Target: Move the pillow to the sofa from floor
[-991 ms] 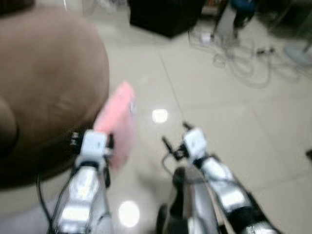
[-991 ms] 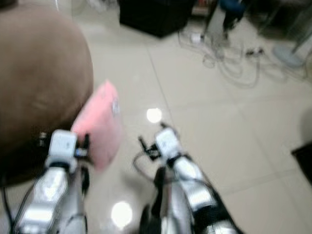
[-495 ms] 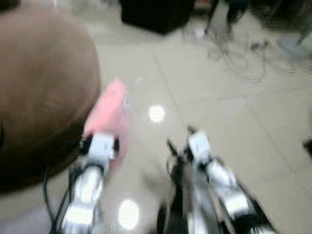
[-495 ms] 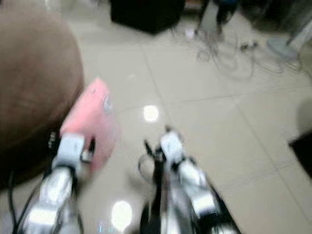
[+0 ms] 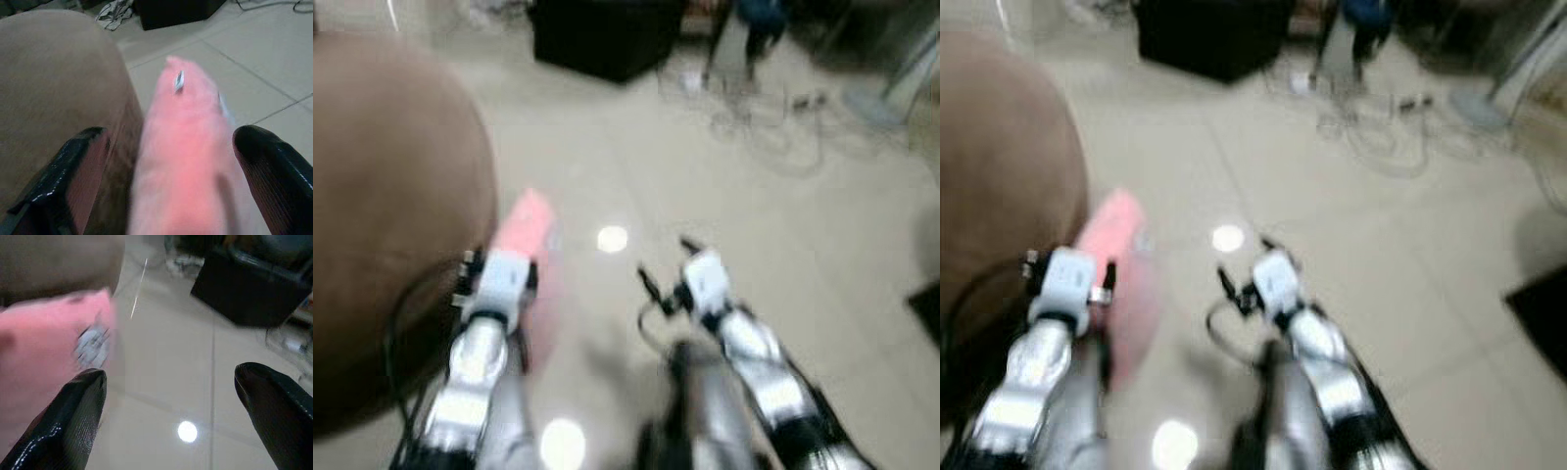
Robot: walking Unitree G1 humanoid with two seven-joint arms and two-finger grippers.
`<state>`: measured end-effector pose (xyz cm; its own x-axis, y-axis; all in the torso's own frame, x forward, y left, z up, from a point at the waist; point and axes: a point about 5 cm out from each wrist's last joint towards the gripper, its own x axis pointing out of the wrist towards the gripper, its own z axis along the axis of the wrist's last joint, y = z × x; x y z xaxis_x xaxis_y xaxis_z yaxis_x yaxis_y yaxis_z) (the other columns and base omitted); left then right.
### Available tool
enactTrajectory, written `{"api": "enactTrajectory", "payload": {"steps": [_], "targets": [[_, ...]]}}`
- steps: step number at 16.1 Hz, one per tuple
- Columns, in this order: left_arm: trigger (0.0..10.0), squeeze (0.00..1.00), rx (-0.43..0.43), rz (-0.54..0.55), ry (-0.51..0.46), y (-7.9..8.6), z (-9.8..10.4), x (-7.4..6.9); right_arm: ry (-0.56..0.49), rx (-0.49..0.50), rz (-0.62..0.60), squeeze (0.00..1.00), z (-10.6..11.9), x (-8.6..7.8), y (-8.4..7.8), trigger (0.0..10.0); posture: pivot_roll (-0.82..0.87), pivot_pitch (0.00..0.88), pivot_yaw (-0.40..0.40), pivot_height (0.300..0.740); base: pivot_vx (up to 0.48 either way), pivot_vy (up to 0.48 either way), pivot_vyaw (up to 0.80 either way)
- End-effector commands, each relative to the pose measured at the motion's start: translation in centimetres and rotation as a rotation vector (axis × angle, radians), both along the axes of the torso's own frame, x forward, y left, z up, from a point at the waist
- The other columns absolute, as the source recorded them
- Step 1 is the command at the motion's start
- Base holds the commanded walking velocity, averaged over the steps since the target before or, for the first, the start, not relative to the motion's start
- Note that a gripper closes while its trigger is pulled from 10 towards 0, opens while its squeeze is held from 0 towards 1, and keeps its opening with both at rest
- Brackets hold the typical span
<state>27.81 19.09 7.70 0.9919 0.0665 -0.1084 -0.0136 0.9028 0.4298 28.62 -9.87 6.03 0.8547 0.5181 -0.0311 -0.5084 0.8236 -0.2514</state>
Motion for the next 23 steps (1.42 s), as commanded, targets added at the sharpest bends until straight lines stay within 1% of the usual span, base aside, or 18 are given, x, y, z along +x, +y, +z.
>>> {"api": "enactTrajectory", "payload": {"steps": [1, 3, 4, 5, 6, 7, 8, 9, 12, 13, 15, 16, 17, 18, 19, 20, 22, 23], "targets": [[10.0, 0.0, 0.018, -0.036, 0.072, -0.1, -0.7, 0.2, 0.045, -0.02, -0.034, 0.0, -0.9, -0.4, -1.2, 10.0, 0.12, 0.219, -0.195, 0.449, 0.0, 0.0, 0.0], [10.0, 0.0, 0.06, -0.042, 0.108, 1.1, -0.3, 1.1, 0.037, -0.013, -0.033, 0.0, -0.7, -0.4, -1.1, 10.0, 0.11, 0.222, -0.19, 0.449, 0.0, 0.0, 0.0], [10.0, 0.0, 0.103, -0.043, 0.122, 2.2, 0.0, 1.7, 0.026, -0.005, -0.032, 0.0, -0.4, -0.3, -1.0, 10.0, 0.11, 0.223, -0.187, 0.449, 0.0, 0.0, 0.0], [10.0, 0.0, 0.129, -0.043, 0.134, 2.8, 0.1, 2.0, 0.02, -0.001, -0.032, 0.0, -0.2, -0.3, -0.9, 10.0, 0.11, 0.224, -0.187, 0.449, 0.0, 0.0, 0.0], [10.0, 0.0, 0.14, -0.042, 0.147, 3.1, 0.1, 2.2, 0.018, 0.0, -0.032, 0.0, -0.1, -0.3, -0.9, 10.0, 0.11, 0.225, -0.186, 0.449, 0.0, 0.0, 0.0], [10.0, 0.0, 0.171, -0.067, 0.19, 3.4, 0.0, 2.7, 0.016, 0.002, -0.034, 0.0, 0.0, -0.3, -0.8, 10.0, 0.1, 0.226, -0.184, 0.449, 0.0, 0.0, 0.0], [10.0, 0.0, 0.18, -0.076, 0.204, 3.4, -0.1, 2.9, 0.015, 0.002, -0.034, 0.0, 0.0, -0.3, -0.8, 10.0, 0.1, 0.226, -0.184, 0.449, 0.0, 0.0, 0.0], [10.0, 0.0, 0.206, -0.093, 0.215, 3.6, 0.1, 3.5, 0.015, 0.004, -0.034, 0.0, 0.0, -0.4, -0.7, 10.0, 0.1, 0.229, -0.183, 0.449, 0.0, 0.0, 0.0], [10.0, 0.0, 0.238, -0.175, 0.298, 3.7, 0.0, 4.6, 0.014, 0.005, -0.034, 0.0, 0.1, -0.4, -0.6, 10.0, 0.1, 0.232, -0.18, 0.449, 0.0, 0.0, 0.0], [10.0, 0.0, 0.246, -0.222, 0.343, 3.5, -0.1, 4.8, 0.015, 0.006, -0.036, 0.0, 0.1, -0.4, -0.6, 10.0, 0.1, 0.234, -0.179, 0.449, 0.0, 0.0, 0.0], [10.0, 0.0, 0.294, -0.309, 0.389, 2.8, -0.3, 5.2, 0.015, 0.007, -0.035, 0.0, 0.1, -0.4, -0.5, 10.0, 0.1, 0.234, -0.177, 0.449, 0.0, 0.0, 0.0], [10.0, 0.0, 0.324, -0.327, 0.396, 2.5, -0.4, 5.5, 0.014, 0.006, -0.037, 0.0, 0.2, -0.4, -0.5, 10.0, 0.1, 0.233, -0.177, 0.449, 0.0, 0.0, 0.0], [10.0, 0.0, 0.331, -0.343, 0.4, 2.3, -0.5, 5.5, 0.014, 0.006, -0.037, 0.0, 0.2, -0.4, -0.5, 10.0, 0.09, 0.234, -0.175, 0.449, 0.0, 0.0, 0.0], [10.0, 0.0, 0.337, -0.354, 0.394, 2.0, -0.6, 5.6, 0.013, 0.006, -0.039, 0.0, 0.2, -0.4, -0.5, 10.0, 0.09, 0.234, -0.175, 0.449, 0.0, 0.0, 0.0], [10.0, 0.0, 0.321, -0.365, 0.405, 1.6, -1.0, 5.6, 0.011, 0.006, -0.041, 0.0, 0.3, -0.3, -0.5, 10.0, 0.09, 0.236, -0.176, 0.449, 0.0, 0.0, 0.0], [10.0, 1.0, 0.311, -0.345, 0.389, 1.5, -1.3, 5.7, 0.01, 0.005, -0.043, 0.0, 0.3, -0.3, -0.6, 10.0, 0.08, 0.238, -0.177, 0.449, 0.0, 0.0, 0.0], [10.0, 1.0, 0.295, -0.332, 0.387, 1.4, -1.6, 5.7, 0.011, 0.003, -0.044, 0.0, 0.3, -0.3, -0.6, 10.0, 0.08, 0.239, -0.179, 0.449, 0.0, 0.0, 0.0], [10.0, 1.0, 0.274, -0.296, 0.372, 1.3, -1.9, 5.7, 0.013, 0.001, -0.045, 0.0, 0.3, -0.3, -0.7, 10.0, 0.08, 0.241, -0.18, 0.449, 0.0, 0.0, 0.0]]}}
